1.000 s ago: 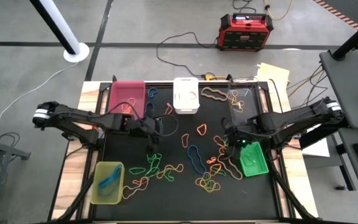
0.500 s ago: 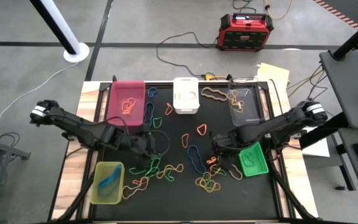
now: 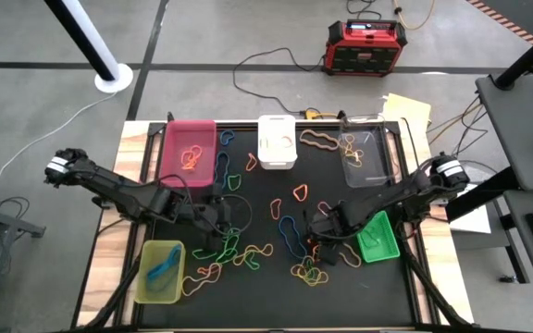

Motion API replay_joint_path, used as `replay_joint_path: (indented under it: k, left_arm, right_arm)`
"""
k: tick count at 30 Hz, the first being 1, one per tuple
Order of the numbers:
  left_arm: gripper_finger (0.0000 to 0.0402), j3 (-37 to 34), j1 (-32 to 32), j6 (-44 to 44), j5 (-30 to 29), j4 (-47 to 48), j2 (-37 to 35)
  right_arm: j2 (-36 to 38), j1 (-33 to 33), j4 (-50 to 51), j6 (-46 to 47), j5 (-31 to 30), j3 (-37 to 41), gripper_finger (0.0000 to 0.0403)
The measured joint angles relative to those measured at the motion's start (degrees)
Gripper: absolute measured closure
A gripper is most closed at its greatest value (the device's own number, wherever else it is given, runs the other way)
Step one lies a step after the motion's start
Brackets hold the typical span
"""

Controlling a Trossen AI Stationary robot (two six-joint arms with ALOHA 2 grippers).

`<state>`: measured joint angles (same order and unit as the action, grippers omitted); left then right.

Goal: Sort rubber bands into baskets
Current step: Put the light orange rubber band into the white bin

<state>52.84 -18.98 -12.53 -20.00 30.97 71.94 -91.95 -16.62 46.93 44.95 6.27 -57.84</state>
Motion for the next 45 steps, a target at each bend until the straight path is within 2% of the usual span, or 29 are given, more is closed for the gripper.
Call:
replay_joint_path:
  k: [8, 19, 23, 28, 35, 38, 43, 45]
  left_arm:
    - [0.0221, 0.00, 0.00, 0.00, -0.49, -0.06, 0.02]
    - [0.0221, 0.00, 0.00, -0.01, -0.49, -0.16, 0.04]
    - [0.0221, 0.00, 0.00, 0.00, -0.49, -0.19, 0.07]
    - [0.0221, 0.00, 0.00, 0.00, -0.49, -0.34, 0.07]
    - [0.0221, 0.00, 0.00, 0.00, -0.51, -0.47, 0.07]
    - [0.0221, 0.00, 0.00, 0.00, -0.51, -0.47, 0.07]
    - [0.0221, 0.00, 0.00, 0.00, -0.55, -0.47, 0.07]
    - [0.0221, 0.00, 0.00, 0.00, -0.57, -0.47, 0.07]
  right_arm:
    - [-3.49, 0.00, -1.03, -0.91, -1.54, 0.00, 0.0269]
    - [-3.75, 0.00, -1.86, -3.10, -1.77, -0.02, 0.0370]
    - [-3.75, 0.21, -3.66, -4.77, -2.19, -0.02, 0.0370]
    - [-3.75, 0.79, -4.47, -5.58, -5.23, -0.02, 0.0334]
    - [-3.75, 1.57, -4.39, -5.97, -5.46, -0.02, 0.0301]
    - [-3.75, 1.55, -4.21, -6.09, -5.42, -0.02, 0.0313]
    - [-3.73, 1.16, -3.23, -7.45, -3.50, -0.02, 0.0382]
    - [-3.55, 0.62, -2.55, -7.67, -2.91, -0.02, 0.0388]
